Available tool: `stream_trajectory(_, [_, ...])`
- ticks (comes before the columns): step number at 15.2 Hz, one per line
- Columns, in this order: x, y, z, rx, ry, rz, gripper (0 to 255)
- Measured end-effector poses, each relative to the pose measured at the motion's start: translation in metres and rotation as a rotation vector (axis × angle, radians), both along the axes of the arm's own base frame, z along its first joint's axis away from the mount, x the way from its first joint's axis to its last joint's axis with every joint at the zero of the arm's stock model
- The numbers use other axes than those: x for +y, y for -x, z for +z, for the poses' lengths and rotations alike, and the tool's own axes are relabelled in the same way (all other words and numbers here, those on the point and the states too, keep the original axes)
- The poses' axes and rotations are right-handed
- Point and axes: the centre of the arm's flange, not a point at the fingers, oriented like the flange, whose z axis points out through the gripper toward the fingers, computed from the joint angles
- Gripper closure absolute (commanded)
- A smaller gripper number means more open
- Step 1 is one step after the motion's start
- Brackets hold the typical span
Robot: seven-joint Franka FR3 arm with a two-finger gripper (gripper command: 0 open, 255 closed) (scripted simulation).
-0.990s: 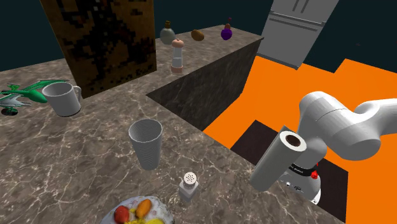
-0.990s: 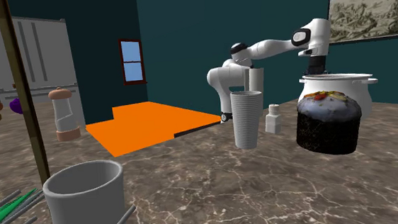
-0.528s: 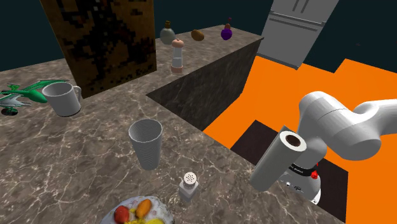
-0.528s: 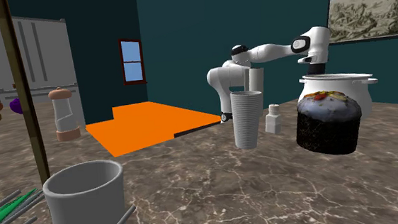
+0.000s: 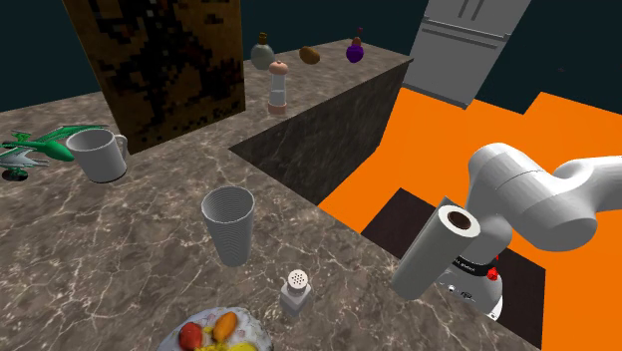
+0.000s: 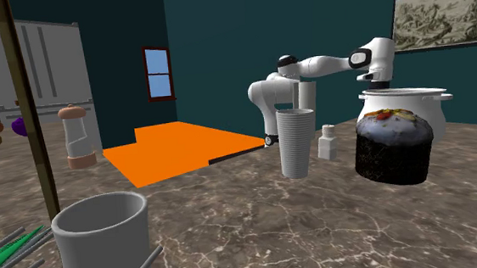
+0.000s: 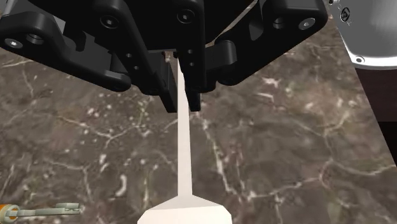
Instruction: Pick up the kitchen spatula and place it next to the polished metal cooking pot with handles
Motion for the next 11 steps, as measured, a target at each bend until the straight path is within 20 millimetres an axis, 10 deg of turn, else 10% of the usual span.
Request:
stream_trajectory(2, [0.000,0.000,0.000,0.000,0.000,0.000,255])
stream_trajectory(3, [0.000,0.000,0.000,0.000,0.000,0.000,0])
stream_trajectory(11, [0.001,0.000,0.017,0.001,0.000,0.000,0])
